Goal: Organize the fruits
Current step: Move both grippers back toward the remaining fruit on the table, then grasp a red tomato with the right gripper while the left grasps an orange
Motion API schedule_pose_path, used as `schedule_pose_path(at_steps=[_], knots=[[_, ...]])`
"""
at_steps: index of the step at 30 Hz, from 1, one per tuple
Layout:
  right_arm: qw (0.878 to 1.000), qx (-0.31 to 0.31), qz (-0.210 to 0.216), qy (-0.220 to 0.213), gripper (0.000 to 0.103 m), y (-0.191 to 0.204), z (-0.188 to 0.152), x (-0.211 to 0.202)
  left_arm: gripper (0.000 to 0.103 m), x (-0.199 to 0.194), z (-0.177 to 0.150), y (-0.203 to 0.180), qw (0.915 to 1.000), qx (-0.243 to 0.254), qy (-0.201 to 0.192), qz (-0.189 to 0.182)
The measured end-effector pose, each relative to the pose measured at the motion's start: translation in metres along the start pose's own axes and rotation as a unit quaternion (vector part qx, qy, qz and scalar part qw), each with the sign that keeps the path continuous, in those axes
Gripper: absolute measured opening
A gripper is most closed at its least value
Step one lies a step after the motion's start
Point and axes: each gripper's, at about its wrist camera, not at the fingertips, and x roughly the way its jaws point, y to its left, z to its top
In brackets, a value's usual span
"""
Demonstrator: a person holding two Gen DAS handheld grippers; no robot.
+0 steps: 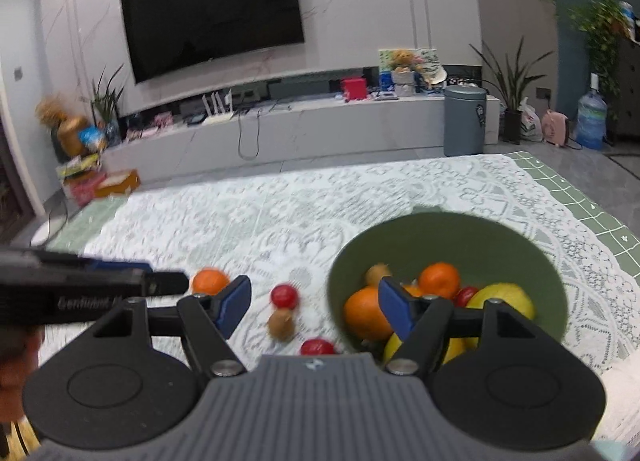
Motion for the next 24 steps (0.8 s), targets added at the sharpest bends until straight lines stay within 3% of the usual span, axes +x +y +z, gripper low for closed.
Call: schedule_pose_path(at_steps=[3,11,18,24], knots=[[0.999,-0.029,0.002,0.018,0.056,0.017,-0.011,0.004,0.050,0.004,-0.007,0.011,0.9999,-0.012,0.004,-0.002],[0.994,-0.078,-0.028,0.070,0.049,0.045,-0.029,0.030,0.050,0.018,-0.020,0.033,0.9993,-0.037,0.002,-0.005],[0.990,-0.051,-0.098,0.089,0.049,0.051,-0.033,0.056,0.050,0.036,-0.022,0.038,0.9984,-0.056,-0.005,-0.001],[0.988,0.001,-0.119,0.094,0.048,0.046,-0.034,0.071,0.062,0.050,-0.025,0.038,0.9988,-0.042,-0.020,0.013]])
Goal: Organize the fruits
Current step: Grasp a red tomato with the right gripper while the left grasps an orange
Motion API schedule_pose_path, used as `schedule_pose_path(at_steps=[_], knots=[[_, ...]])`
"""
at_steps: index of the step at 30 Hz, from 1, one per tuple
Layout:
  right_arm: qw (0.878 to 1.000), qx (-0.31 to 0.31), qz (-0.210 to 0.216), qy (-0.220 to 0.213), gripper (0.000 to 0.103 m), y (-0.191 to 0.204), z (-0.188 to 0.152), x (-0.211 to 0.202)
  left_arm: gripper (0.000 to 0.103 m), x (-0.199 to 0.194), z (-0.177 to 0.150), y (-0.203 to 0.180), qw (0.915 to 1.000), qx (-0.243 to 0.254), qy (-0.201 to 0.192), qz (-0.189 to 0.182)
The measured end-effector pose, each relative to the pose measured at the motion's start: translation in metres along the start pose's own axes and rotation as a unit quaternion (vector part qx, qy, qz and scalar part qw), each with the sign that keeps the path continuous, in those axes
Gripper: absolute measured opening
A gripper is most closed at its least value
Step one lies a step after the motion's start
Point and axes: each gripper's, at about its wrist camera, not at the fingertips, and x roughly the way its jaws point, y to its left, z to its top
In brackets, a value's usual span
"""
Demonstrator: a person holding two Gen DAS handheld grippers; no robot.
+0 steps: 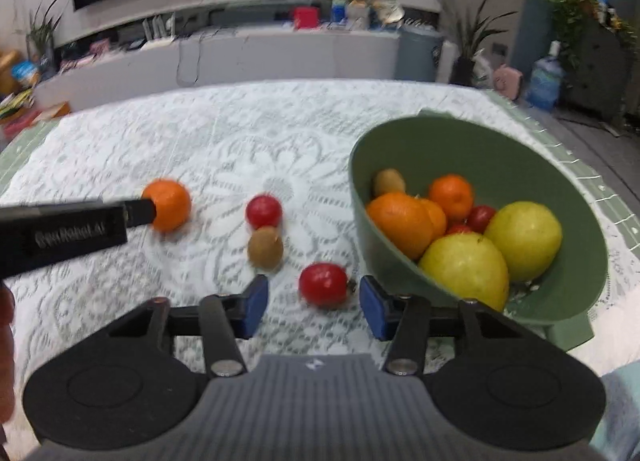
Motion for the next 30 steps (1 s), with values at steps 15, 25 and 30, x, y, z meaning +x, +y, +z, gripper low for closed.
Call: schedule_pose_path(at_steps=[15,25,30], knots=[[0.989,0.148,0.003,-0.021,0.047,-0.022,-0.012,-0.003,0.065,0.028,0.000,-0.003,0.9991,0.025,0.005,0.035],[0.975,0.222,0.009,-0.021,0.047,-0.029,-0.014,0.019,0.071,0.035,0.000,-0.002,0.9992,0.023,0.002,0.033],[0.973,0.230,0.008,-0.015,0.045,-0.030,-0.012,0.025,0.071,0.037,0.001,-0.001,0.9994,0.020,0.003,0.029]])
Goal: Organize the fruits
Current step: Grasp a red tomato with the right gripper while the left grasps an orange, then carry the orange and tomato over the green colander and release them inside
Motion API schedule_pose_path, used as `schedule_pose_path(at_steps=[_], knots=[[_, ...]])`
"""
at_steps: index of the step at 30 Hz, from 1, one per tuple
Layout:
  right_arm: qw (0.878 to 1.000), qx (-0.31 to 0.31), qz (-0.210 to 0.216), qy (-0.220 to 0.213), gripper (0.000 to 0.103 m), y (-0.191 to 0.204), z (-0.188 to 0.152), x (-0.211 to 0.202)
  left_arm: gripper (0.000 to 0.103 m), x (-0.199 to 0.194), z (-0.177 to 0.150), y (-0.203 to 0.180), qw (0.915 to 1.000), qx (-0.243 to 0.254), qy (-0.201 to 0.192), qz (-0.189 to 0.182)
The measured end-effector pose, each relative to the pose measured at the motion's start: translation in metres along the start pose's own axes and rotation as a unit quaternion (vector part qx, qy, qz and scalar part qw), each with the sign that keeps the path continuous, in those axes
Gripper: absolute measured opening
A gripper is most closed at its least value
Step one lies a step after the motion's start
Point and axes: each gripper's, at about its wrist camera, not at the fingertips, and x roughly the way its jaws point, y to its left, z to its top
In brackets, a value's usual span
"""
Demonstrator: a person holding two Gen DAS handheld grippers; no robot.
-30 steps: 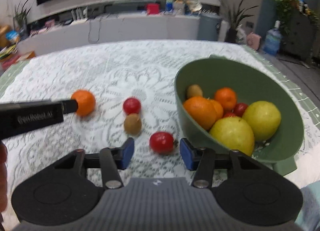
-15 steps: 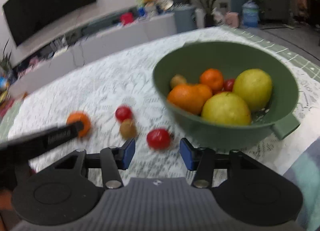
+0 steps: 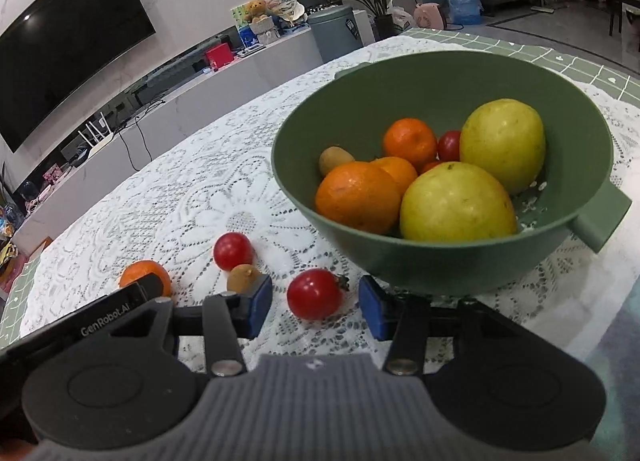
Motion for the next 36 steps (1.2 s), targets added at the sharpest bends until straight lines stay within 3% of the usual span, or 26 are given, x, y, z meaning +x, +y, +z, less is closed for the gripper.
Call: schedule_pose_path(at_steps=[2,9,17,36], knots=[[1.000,-0.001,0.002,0.002,0.038,-0.001,0.000,0.000,0.071,0.002,-0.001,0.000,1.0000,-0.001,0.003,-0.002],[1.000,-0.004,0.004,0.007,0.030,0.000,0.000,0.003,0.070,0.004,-0.001,-0.001,0.9999,-0.001,0.008,-0.011],[1.000,-0.012,0.004,0.009,0.029,0.002,-0.001,0.004,0.053,0.007,-0.002,-0.006,0.9996,0.020,0.017,-0.009],[0.998,-0.044,0.035,0.012,0.028,0.006,-0.005,-0.010,0.050,-0.022,0.004,0.008,0.9985,-0.050,0.000,-0.021]])
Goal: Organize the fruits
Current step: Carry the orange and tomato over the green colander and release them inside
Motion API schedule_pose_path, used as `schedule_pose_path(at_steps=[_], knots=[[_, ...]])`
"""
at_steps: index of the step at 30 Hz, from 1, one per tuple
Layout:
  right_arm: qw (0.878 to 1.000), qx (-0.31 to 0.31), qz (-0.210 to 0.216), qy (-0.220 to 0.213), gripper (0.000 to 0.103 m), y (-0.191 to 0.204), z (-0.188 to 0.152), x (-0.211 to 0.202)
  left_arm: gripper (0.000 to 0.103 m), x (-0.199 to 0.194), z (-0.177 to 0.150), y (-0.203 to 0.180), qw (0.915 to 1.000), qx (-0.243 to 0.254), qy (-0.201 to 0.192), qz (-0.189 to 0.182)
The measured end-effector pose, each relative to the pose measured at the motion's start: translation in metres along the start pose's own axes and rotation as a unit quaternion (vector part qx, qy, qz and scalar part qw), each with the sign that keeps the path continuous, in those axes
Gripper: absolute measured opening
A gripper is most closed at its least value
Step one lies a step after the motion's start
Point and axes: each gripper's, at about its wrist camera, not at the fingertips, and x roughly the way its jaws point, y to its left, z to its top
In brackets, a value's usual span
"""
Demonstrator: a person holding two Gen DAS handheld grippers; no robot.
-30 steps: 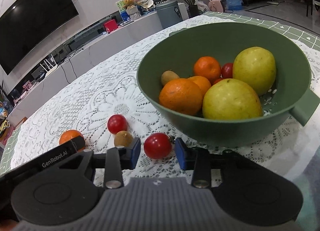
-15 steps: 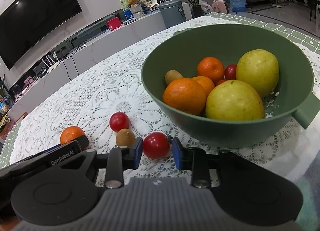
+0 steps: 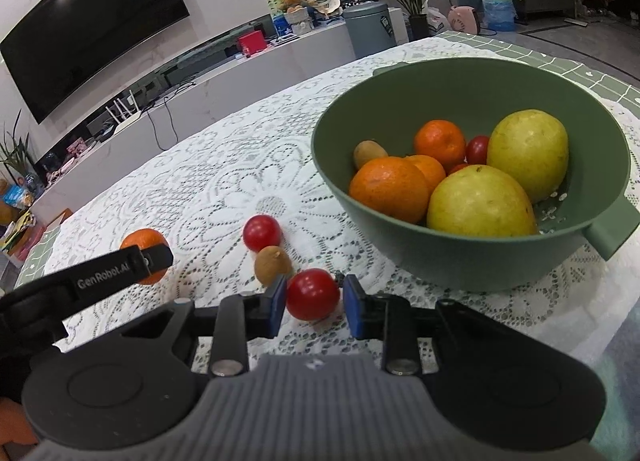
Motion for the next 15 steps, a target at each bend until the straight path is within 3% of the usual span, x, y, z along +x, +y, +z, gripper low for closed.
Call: schedule_pose_path(at_steps=[15], knots=[[0.997,-0.047,0.054,0.008,0.027,0.005,-0.001,-0.025,0.050,-0.038,-0.011,-0.004,0.9999,-0.012,-0.012,0.003]])
